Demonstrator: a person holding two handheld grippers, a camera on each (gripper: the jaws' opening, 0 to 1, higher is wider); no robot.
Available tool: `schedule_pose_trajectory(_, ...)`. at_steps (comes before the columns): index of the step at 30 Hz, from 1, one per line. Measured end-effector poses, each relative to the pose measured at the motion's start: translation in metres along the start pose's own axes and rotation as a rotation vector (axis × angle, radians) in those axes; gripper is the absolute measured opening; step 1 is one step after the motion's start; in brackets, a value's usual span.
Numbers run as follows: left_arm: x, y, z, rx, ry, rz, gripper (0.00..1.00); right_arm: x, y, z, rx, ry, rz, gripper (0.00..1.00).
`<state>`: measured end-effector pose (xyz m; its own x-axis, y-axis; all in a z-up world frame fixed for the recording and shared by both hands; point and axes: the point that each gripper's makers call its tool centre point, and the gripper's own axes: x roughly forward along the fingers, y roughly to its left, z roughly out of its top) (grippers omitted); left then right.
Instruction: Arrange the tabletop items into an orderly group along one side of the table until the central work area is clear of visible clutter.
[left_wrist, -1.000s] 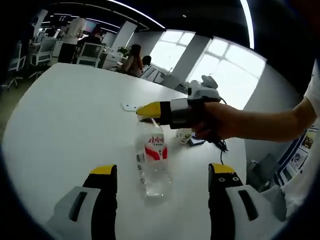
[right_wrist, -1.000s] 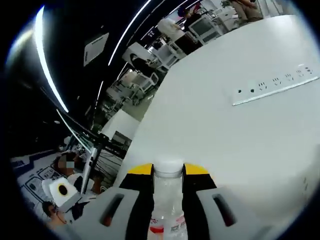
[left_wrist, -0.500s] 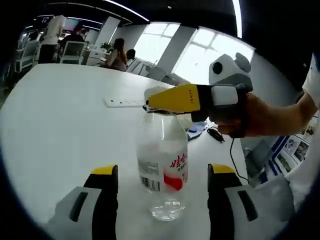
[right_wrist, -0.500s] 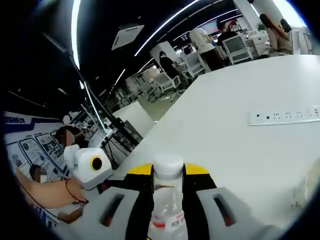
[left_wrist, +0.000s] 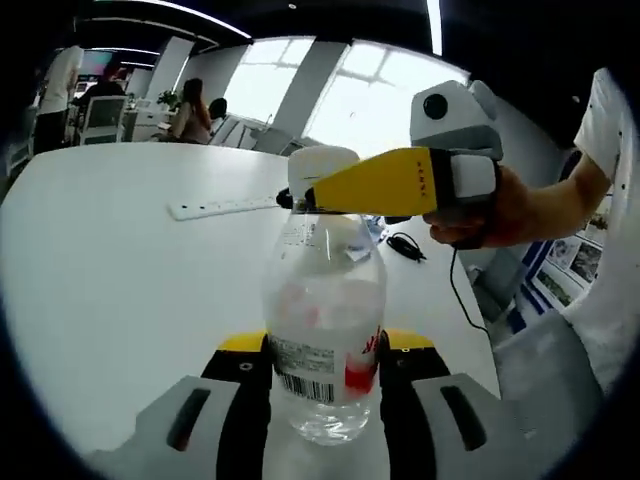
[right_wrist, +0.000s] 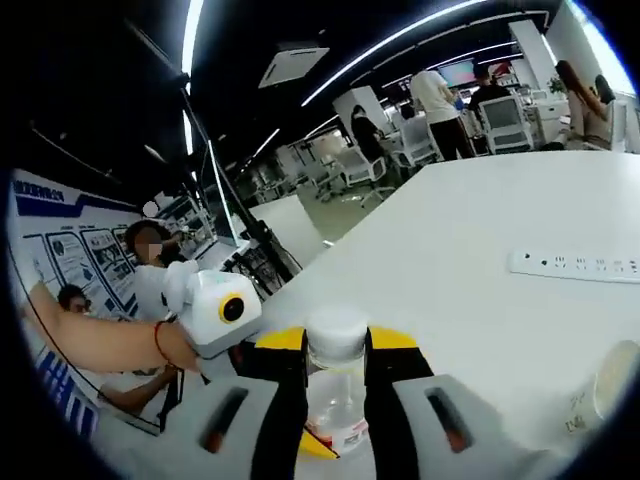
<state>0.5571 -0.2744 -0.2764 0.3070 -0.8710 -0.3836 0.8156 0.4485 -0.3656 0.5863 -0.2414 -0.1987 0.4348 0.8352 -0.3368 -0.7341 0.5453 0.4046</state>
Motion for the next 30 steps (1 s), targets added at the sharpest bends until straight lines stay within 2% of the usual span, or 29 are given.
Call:
schedule_pose_trajectory(7,0.006,-0.005,0.004,0.052,0.010,0.002,0.40,-0.009,0.003,0.001,-0.100,0.006,-0.004,0.18)
schedule_pose_trajectory(14,0.019,-0.012,0.023,0.082,-0.023,-0.011,0.39,-0.028,-0.006,0.014,-0.147,-0.025,-0.019,0.18)
schedule_pose_trajectory(30,0.065,-0.023,0.069,0.203,-0.030,-0.043,0.39,-0.072,-0.037,0.043,-0.262,-0.084,-0.094,0.19)
